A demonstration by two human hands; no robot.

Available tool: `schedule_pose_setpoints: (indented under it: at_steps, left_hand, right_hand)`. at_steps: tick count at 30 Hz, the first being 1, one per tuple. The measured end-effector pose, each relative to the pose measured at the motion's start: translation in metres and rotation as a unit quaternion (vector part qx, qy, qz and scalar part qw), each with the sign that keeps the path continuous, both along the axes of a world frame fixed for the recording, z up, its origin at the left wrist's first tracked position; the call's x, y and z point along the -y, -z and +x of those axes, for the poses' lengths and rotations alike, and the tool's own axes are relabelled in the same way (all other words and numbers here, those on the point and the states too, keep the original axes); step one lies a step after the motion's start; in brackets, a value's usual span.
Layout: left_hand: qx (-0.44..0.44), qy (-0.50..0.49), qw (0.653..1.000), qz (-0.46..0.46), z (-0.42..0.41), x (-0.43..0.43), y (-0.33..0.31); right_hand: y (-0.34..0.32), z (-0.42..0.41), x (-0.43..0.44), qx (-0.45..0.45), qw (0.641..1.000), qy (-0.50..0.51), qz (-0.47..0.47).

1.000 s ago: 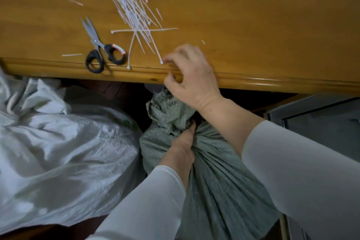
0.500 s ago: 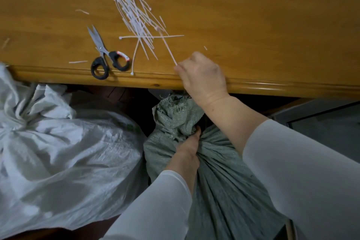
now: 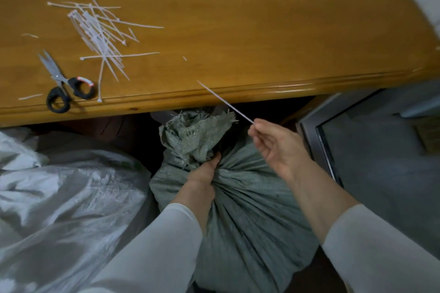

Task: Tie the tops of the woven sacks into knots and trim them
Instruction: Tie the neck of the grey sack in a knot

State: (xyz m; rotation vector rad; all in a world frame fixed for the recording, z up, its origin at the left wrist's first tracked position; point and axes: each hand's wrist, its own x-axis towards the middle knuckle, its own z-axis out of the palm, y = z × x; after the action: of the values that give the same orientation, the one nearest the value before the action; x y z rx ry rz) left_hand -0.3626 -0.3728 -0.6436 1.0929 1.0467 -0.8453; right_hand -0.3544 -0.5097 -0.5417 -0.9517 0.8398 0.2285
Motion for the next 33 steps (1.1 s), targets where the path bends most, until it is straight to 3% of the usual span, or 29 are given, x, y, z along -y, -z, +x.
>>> schedule_pose_setpoints:
  at_steps: [4, 7, 10, 12, 14, 16, 17, 20, 22, 23, 28, 31, 33]
  left_hand:
    - [0.011, 0.002, 1.000, 0.011, -0.016, 0.011, -0.007]
    - [0.067, -0.002, 0.994, 0.091, -0.028, 0.020, -0.005]
    - [0.125, -0.026, 0.990, 0.057, -0.037, 0.027, -0.014]
    - [0.173, 0.063, 0.976, 0.120, -0.045, 0.028, -0.015]
    - [0.249, 0.261, 0.898, 0.254, -0.054, 0.023, -0.017]
    - [0.315, 0.372, 0.797, 0.358, -0.059, 0.017, -0.011]
    - [0.350, 0.408, 0.749, 0.387, -0.060, 0.016, -0.008]
    - [0.451, 0.500, 0.548, 0.495, -0.060, 0.013, 0.005]
    - [0.494, 0.498, 0.474, 0.532, -0.061, 0.013, 0.012]
    - [0.517, 0.491, 0.454, 0.534, -0.062, 0.014, 0.010]
    - [0.589, 0.481, 0.429, 0.488, -0.061, 0.010, 0.009]
    - [0.610, 0.497, 0.424, 0.449, -0.061, 0.006, 0.012]
    - [0.609, 0.493, 0.445, 0.433, -0.061, 0.005, 0.015]
  right_hand:
    - [0.029, -0.036, 0.028, -0.024, 0.990, 0.124, 0.065]
    - [0.048, -0.050, 0.043, -0.070, 0.977, 0.200, 0.025]
    - [0.055, -0.053, 0.049, -0.102, 0.979, 0.119, -0.129]
    - [0.058, -0.048, 0.051, -0.100, 0.966, 0.034, -0.236]
    - [0.056, -0.042, 0.054, -0.076, 0.964, -0.026, -0.253]
    - [0.053, -0.038, 0.058, -0.016, 0.948, -0.109, -0.299]
    - [0.053, -0.036, 0.058, 0.014, 0.932, -0.157, -0.327]
    - [0.050, -0.031, 0.056, 0.056, 0.881, -0.290, -0.369]
    - [0.054, -0.026, 0.052, 0.081, 0.852, -0.334, -0.395]
    - [0.058, -0.024, 0.051, 0.095, 0.842, -0.345, -0.404]
    - [0.072, -0.020, 0.043, 0.073, 0.807, -0.394, -0.434]
    - [0.073, -0.021, 0.042, 0.057, 0.794, -0.424, -0.432]
    - [0.069, -0.022, 0.037, 0.055, 0.789, -0.471, -0.391]
